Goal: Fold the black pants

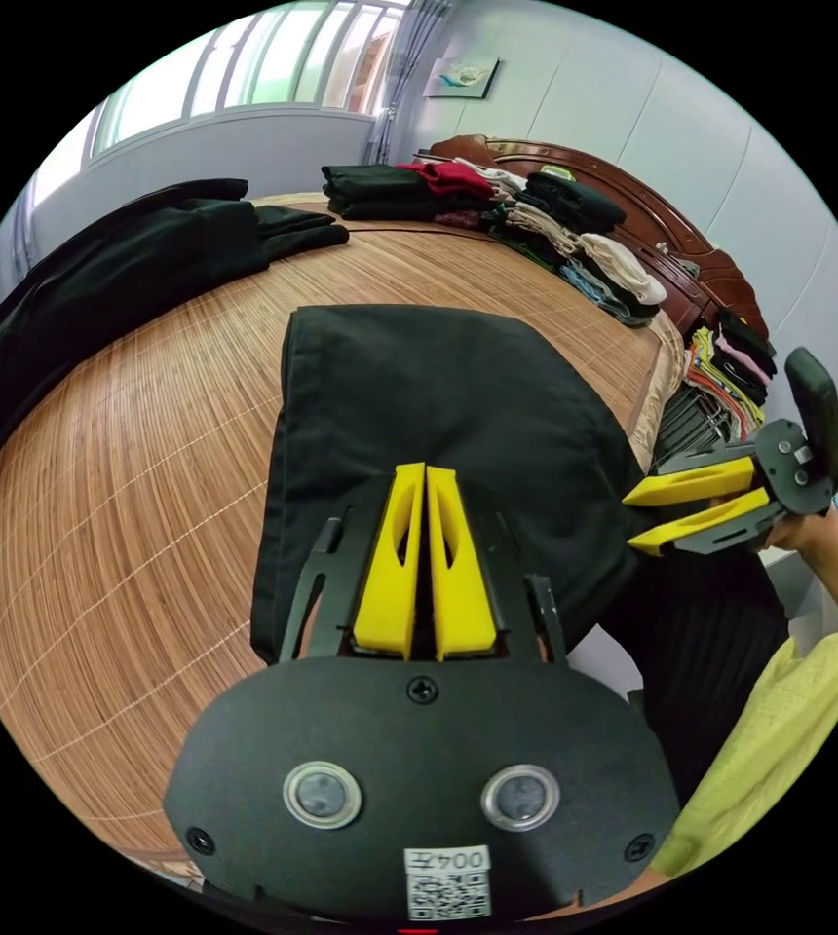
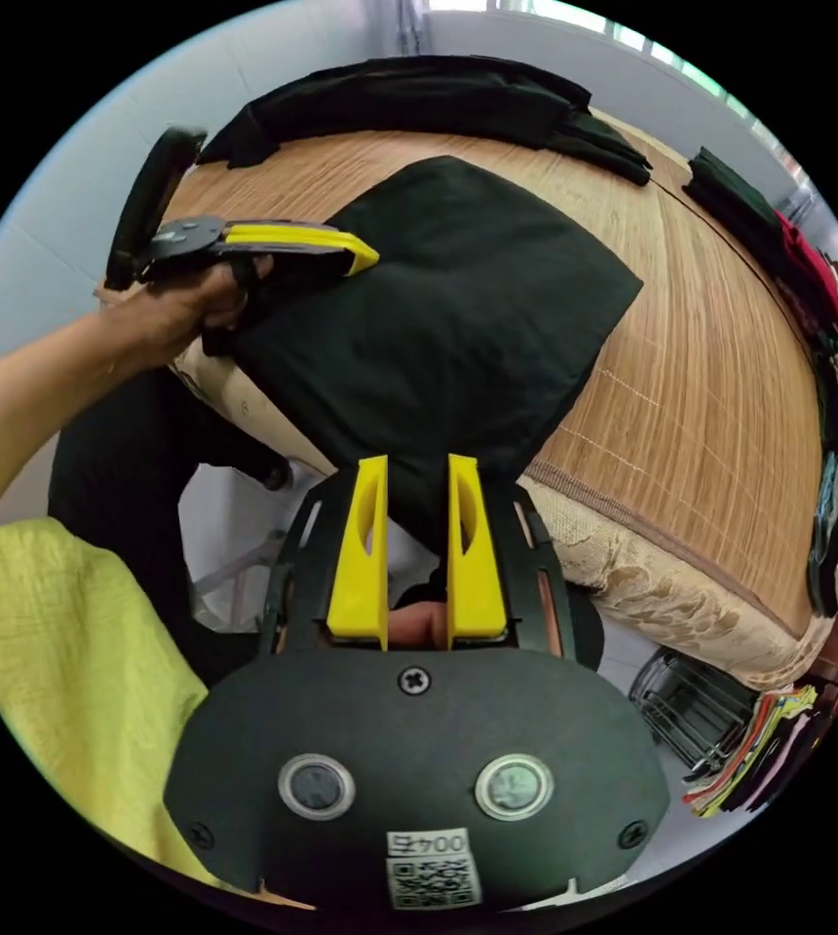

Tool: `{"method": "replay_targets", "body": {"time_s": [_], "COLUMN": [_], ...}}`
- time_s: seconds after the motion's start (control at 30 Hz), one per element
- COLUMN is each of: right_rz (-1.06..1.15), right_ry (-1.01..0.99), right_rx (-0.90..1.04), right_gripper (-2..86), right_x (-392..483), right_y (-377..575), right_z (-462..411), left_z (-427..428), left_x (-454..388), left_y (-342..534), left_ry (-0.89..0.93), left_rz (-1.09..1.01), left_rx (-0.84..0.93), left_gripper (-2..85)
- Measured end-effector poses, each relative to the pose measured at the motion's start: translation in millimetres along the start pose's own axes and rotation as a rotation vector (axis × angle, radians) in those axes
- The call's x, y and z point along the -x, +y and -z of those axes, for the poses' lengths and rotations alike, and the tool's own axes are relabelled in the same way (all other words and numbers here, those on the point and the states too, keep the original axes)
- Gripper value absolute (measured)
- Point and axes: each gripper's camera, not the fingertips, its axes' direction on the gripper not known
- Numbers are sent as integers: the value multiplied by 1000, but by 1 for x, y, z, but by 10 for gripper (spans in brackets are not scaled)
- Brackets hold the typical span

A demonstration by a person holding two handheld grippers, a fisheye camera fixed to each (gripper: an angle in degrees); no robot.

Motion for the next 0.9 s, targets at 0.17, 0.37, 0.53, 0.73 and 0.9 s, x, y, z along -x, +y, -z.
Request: {"method": "replay_targets", "body": {"time_s": [0.17,0.37,0.53,0.73,0.9], "right_rz": [4,-16,85,215,241], "right_ry": [109,82,42,112,133], "right_rx": [-13,197,368,499,511], "right_gripper": [81,65,57,57,56], "right_x": [11,-12,-11,9,15], "right_y": [-41,-116,-163,-205,-225], "right_z": [42,17,16,12,15], "left_z": [-2,-3,-2,59,54], "left_x": [16,32,52,119,237], "left_y": [-7,-17,-28,-73,-130], "left_ry": [10,-8,1,-1,243], "left_rz": [8,1,10,139,405], "left_rx": [-6,-12,-7,-128,-81], "left_gripper": [1,1,2,6,42]}}
